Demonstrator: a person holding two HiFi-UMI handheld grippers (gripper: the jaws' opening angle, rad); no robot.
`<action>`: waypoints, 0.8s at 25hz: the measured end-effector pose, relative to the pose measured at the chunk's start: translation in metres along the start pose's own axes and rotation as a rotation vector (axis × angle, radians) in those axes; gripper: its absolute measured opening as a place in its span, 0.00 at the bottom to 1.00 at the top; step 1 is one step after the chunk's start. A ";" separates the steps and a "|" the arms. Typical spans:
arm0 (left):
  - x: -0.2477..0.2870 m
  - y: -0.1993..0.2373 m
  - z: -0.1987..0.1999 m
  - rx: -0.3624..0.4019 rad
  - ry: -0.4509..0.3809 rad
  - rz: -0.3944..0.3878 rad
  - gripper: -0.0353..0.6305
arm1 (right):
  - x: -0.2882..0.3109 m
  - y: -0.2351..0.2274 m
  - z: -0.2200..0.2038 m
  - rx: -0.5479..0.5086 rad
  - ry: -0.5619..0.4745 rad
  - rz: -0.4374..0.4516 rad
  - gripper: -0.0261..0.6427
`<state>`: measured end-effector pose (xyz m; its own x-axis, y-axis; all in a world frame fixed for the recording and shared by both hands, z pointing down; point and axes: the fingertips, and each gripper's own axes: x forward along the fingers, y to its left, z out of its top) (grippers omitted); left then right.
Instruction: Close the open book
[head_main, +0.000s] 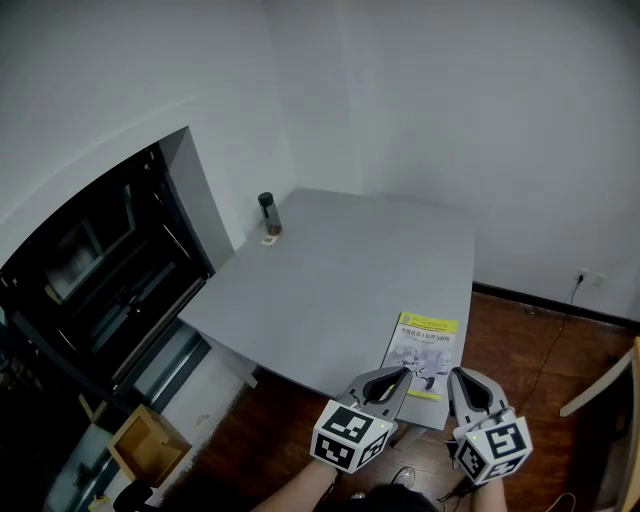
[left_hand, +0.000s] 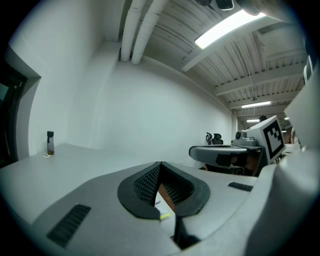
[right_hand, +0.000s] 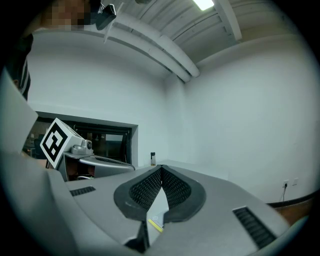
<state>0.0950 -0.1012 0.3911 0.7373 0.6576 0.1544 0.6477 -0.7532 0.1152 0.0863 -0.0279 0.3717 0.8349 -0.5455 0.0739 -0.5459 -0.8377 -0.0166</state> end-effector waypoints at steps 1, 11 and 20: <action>-0.001 0.000 0.000 0.002 0.000 -0.002 0.06 | 0.000 0.000 0.000 0.002 -0.002 0.000 0.04; -0.007 0.004 0.002 0.012 -0.003 -0.001 0.06 | 0.000 0.009 0.003 0.013 -0.006 0.019 0.04; -0.007 0.004 0.001 0.013 -0.004 0.001 0.06 | 0.001 0.012 0.002 0.012 -0.001 0.034 0.04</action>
<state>0.0927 -0.1092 0.3893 0.7388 0.6570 0.1502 0.6494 -0.7536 0.1021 0.0809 -0.0387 0.3697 0.8160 -0.5735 0.0719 -0.5729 -0.8190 -0.0308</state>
